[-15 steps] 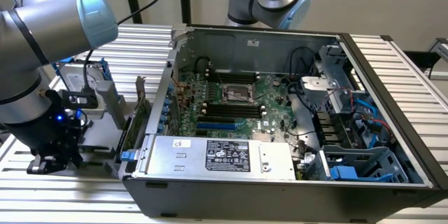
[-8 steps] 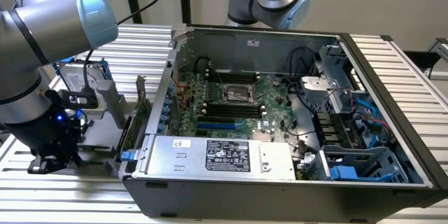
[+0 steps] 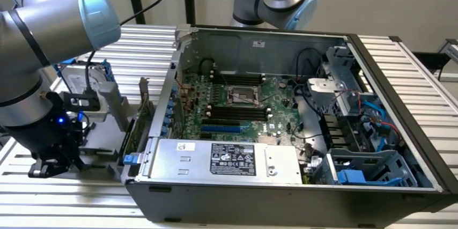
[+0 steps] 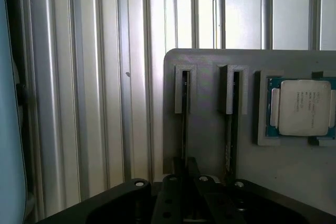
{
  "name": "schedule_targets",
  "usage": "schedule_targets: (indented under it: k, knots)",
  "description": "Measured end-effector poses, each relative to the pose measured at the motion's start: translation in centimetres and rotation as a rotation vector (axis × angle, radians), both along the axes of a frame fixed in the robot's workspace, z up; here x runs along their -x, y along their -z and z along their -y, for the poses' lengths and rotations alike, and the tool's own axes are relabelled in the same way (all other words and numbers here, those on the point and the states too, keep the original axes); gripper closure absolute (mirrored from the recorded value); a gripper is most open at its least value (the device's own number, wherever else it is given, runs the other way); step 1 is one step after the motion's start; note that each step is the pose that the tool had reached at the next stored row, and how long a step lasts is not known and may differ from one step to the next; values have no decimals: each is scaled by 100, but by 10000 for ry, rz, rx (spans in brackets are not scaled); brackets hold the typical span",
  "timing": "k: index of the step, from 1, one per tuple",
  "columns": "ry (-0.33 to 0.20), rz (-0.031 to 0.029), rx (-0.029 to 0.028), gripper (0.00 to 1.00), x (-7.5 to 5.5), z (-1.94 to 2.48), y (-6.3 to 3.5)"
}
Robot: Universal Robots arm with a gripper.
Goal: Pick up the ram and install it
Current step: 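Pick up the ram and move it above insertion slot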
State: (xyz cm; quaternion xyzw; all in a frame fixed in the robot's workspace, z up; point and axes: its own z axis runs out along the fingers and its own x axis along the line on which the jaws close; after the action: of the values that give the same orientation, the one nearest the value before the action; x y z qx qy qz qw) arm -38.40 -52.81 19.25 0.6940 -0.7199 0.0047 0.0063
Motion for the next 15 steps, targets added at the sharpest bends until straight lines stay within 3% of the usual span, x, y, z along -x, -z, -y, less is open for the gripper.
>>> schedule_targets:
  k: [7, 15]
  knots:
    - [0, -2, 3, 86, 0, 0, -93]
    - [-1, -5, 2, 86, -3, 0, -424]
